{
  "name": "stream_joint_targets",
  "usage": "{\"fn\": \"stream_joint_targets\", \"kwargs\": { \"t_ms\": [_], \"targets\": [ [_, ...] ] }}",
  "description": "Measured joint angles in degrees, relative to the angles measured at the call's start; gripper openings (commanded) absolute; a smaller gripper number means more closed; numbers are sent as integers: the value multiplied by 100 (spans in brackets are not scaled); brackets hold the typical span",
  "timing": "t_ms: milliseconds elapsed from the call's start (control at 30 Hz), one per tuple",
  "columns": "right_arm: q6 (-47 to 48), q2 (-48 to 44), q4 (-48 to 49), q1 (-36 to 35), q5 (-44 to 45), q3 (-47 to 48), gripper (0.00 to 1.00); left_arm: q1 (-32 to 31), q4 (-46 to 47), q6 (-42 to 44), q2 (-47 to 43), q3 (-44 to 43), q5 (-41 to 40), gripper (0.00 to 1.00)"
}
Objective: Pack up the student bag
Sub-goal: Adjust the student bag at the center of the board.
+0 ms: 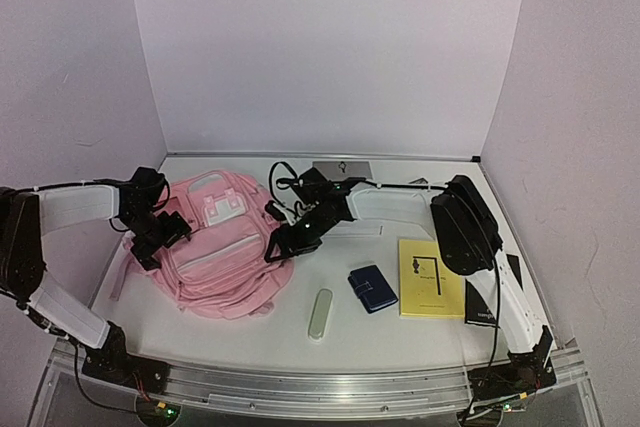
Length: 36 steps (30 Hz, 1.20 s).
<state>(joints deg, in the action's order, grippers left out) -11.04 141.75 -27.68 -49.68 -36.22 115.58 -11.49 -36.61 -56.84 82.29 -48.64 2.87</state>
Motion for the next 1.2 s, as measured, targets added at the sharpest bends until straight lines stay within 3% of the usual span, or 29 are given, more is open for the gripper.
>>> {"fn": "stream_joint_targets", "kwargs": {
  "t_ms": [400, 667, 1200],
  "targets": [
    [-122, -100, -150, -553, -92, -34, 72, 414, 320, 776, 527, -514, 14, 99],
    [-123, -489, -171, -134, -179, -460, 74, 354, -63, 1442, -675, -514, 261, 99],
    [12, -753, -147, -78, 59, -457, 73, 339, -42, 1463, -908, 345, 962, 81]
  ]
}}
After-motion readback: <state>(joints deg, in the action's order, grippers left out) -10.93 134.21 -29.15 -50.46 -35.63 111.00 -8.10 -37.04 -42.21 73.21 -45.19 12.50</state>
